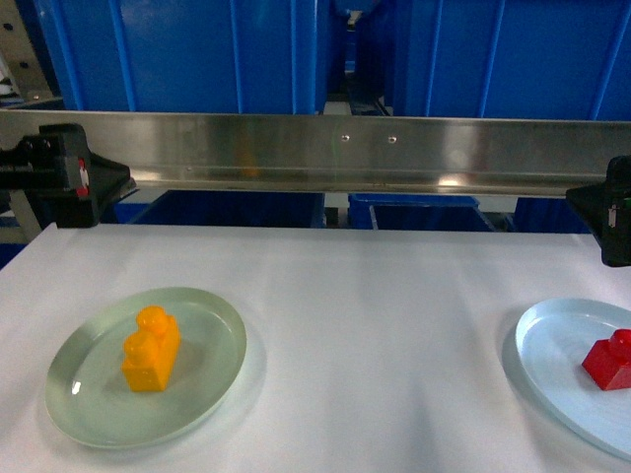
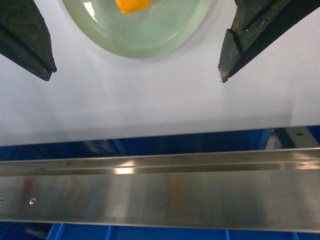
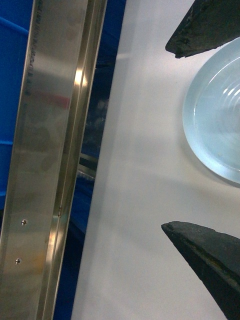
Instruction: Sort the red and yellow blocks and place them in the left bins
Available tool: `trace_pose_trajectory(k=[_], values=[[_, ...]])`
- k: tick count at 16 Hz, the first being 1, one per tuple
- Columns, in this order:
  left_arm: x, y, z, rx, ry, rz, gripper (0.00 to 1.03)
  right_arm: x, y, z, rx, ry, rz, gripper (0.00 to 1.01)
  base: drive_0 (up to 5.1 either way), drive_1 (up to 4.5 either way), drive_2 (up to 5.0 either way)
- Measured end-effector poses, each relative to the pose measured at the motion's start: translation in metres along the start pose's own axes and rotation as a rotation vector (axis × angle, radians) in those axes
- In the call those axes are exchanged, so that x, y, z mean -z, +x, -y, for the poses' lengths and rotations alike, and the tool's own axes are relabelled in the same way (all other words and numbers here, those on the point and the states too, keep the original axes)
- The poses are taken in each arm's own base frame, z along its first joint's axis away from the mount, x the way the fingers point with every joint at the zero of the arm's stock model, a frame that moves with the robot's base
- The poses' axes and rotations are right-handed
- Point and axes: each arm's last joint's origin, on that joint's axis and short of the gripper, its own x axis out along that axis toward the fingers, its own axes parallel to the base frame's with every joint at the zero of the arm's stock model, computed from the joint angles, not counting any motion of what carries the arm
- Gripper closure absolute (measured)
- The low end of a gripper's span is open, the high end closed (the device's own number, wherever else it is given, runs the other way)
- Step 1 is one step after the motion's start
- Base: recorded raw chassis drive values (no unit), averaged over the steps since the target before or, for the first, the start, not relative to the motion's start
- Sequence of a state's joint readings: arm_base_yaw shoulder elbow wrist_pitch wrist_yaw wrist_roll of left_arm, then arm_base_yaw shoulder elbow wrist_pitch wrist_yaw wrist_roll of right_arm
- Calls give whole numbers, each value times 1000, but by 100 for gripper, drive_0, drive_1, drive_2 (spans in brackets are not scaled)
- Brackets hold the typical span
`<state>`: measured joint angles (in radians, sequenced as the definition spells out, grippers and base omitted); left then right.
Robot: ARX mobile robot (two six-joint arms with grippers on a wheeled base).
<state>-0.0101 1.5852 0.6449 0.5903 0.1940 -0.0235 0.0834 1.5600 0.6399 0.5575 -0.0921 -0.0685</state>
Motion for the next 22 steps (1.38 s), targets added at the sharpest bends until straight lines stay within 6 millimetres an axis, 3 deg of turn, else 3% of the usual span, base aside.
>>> trace_pose_trajectory(k=[3, 13, 18, 22], values=[[36, 4, 1, 19, -39, -80, 5, 17, 2, -3, 10, -10, -28, 3, 0, 0, 0], [35, 4, 1, 17, -41, -71, 5, 85, 13, 31, 66, 38, -190, 3, 0, 0, 0], [35, 4, 1, 18, -41, -71, 5, 102, 19, 34, 39, 34, -246, 3, 0, 0, 0], [35, 4, 1, 17, -41, -71, 5, 103, 31, 37, 17, 18, -245, 3, 0, 0, 0]])
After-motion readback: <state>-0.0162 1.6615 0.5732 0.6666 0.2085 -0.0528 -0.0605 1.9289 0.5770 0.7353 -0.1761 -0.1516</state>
